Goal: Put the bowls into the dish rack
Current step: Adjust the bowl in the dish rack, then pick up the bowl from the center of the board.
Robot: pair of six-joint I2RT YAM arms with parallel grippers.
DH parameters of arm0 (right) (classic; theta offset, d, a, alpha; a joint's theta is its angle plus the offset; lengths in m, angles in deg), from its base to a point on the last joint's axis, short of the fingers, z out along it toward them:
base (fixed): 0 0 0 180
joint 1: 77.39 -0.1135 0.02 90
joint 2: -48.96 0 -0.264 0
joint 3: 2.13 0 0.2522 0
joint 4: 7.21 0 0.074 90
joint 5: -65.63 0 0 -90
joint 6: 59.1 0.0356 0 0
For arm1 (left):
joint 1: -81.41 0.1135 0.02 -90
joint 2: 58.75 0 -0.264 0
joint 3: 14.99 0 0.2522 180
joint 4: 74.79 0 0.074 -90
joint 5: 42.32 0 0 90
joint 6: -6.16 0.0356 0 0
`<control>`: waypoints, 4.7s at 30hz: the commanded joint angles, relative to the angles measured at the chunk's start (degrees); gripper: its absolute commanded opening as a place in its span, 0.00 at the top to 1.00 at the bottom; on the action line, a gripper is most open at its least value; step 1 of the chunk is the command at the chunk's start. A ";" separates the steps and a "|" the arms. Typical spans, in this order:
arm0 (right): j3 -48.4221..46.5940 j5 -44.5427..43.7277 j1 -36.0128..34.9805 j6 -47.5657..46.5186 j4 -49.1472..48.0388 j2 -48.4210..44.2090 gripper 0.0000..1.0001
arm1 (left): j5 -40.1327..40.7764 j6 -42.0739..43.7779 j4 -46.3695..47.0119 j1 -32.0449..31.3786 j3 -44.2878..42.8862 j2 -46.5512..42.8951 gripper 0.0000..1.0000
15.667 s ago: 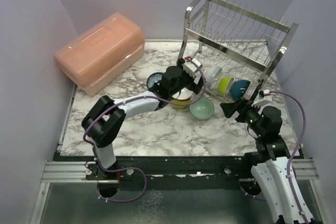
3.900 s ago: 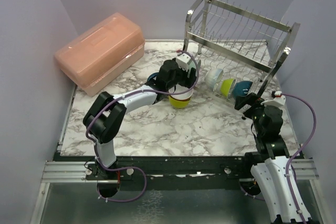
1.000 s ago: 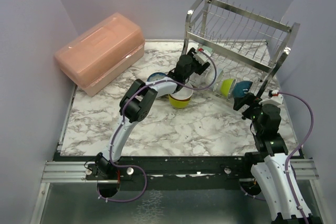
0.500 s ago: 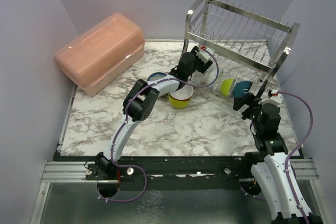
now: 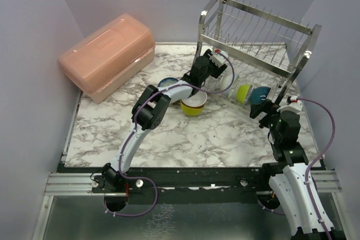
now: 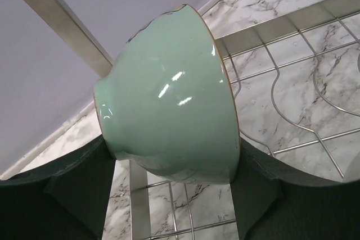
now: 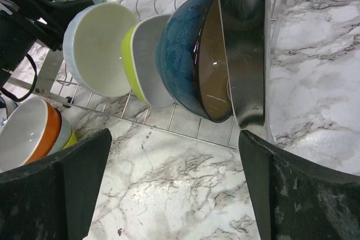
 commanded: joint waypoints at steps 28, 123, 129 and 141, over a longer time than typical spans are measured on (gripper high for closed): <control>-0.02 0.92 0.06 -0.98 -0.09 0.87 0.00 | -4.14 -1.79 -0.60 0.47 -5.19 2.17 0.99; -5.69 5.78 0.10 1.87 6.54 -0.31 0.00 | 0.22 -13.79 17.64 -8.17 61.67 -55.23 0.14; -7.65 10.90 0.10 4.27 11.01 -1.32 0.00 | 9.32 -20.78 14.00 -8.14 75.60 -70.57 0.14; -8.84 15.69 0.10 8.10 16.00 -1.92 0.00 | 12.76 -41.05 -27.02 -7.16 74.40 -82.76 0.10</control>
